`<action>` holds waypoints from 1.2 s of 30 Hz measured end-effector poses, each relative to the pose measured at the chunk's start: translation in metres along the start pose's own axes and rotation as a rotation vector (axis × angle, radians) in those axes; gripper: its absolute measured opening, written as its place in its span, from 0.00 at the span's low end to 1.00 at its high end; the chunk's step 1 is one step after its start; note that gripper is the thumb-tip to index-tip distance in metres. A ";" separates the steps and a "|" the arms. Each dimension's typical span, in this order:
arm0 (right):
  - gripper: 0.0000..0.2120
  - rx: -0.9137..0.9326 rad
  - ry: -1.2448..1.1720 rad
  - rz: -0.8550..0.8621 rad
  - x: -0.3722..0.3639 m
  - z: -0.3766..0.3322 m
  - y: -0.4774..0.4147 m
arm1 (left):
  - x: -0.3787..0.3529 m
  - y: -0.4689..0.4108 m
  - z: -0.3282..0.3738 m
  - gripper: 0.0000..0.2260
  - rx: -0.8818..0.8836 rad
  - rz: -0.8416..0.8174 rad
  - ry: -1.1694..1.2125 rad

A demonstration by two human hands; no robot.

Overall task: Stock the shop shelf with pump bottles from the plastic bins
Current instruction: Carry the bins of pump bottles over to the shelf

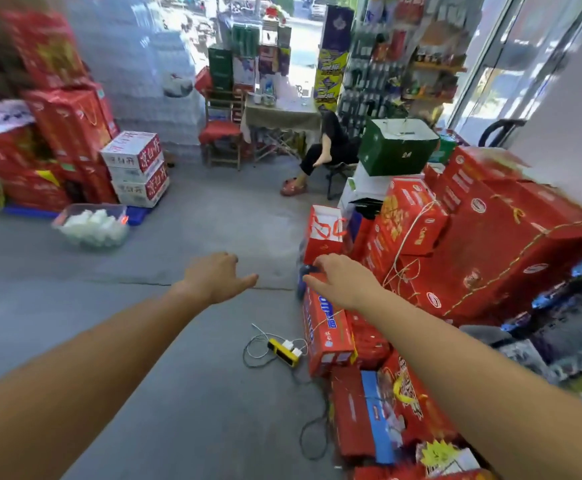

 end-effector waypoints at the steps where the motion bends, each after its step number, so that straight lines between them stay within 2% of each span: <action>1: 0.25 0.014 -0.008 -0.005 -0.003 -0.004 -0.015 | -0.001 -0.007 -0.008 0.32 0.022 0.000 -0.011; 9: 0.28 0.182 -0.045 -0.087 -0.031 -0.041 -0.149 | -0.003 -0.064 -0.073 0.32 0.261 0.034 -0.052; 15: 0.28 0.354 -0.044 -0.113 -0.058 -0.098 -0.245 | -0.005 -0.111 -0.141 0.33 0.430 0.012 -0.075; 23: 0.28 0.468 -0.055 -0.165 -0.122 -0.199 -0.389 | -0.016 -0.202 -0.268 0.32 0.528 0.027 -0.124; 29: 0.28 0.488 -0.045 -0.171 -0.158 -0.271 -0.500 | -0.011 -0.271 -0.369 0.31 0.605 0.043 -0.099; 36: 0.28 0.521 -0.072 -0.197 -0.187 -0.336 -0.610 | -0.007 -0.352 -0.451 0.29 0.682 0.019 -0.131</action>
Point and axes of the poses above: each hand's wrist, its own y-axis away from the middle knuckle, its own x-axis out of the back of the hand, z = x × y, the point moved 1 cm from there along -y, towards the middle knuckle, and after that the axes turned 14 degrees about z, right-handed, at the moved point
